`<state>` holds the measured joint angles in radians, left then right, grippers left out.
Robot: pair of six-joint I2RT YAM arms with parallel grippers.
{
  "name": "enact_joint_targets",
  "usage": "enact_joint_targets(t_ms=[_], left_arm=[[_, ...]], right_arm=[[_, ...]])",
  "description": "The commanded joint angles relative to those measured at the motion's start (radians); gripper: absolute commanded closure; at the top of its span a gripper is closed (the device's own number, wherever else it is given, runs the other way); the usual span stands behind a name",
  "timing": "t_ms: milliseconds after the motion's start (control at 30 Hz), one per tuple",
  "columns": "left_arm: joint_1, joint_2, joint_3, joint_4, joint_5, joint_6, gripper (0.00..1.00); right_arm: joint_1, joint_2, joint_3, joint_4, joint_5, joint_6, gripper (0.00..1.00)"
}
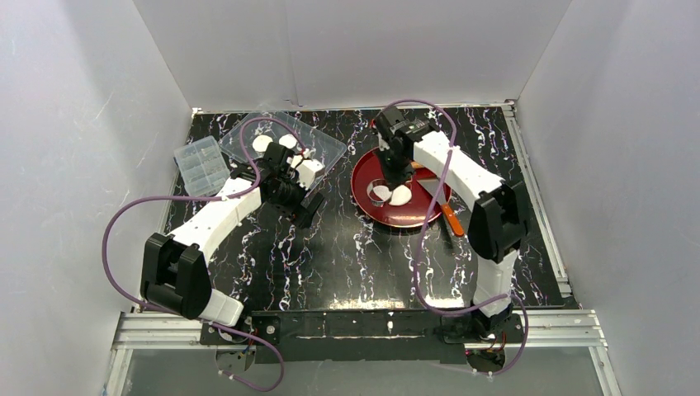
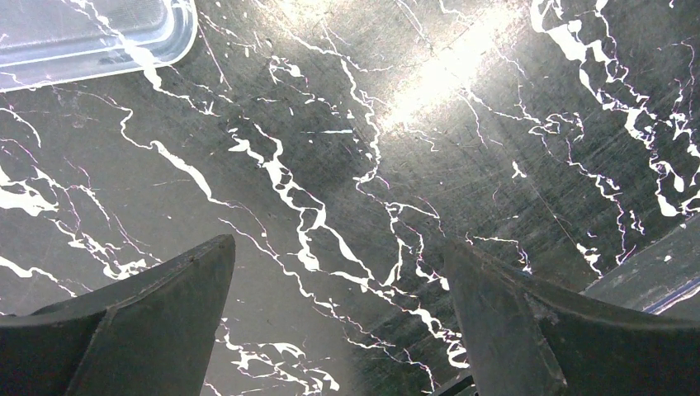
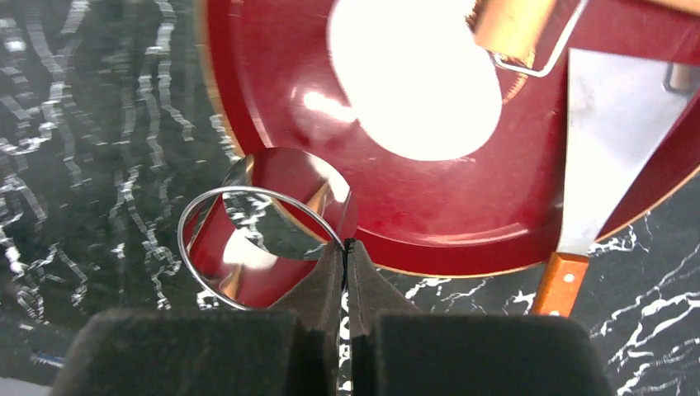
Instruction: Roll out the dumpling wrappers from the dough
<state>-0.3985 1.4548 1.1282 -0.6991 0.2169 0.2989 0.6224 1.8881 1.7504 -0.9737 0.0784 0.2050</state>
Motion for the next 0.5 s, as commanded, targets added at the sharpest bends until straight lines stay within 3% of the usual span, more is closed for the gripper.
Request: enact_joint_targets(t_ms=[0,467], left_arm=[[0.002,-0.016,0.021,-0.03,-0.004,0.003,0.02],[0.002,0.036,0.051,-0.045,0.007,-0.007,0.02]], right_arm=[[-0.062,0.066,0.058,-0.102,0.009,0.026,0.99],[-0.166,0.206,0.135,0.02,-0.031,0.049,0.99]])
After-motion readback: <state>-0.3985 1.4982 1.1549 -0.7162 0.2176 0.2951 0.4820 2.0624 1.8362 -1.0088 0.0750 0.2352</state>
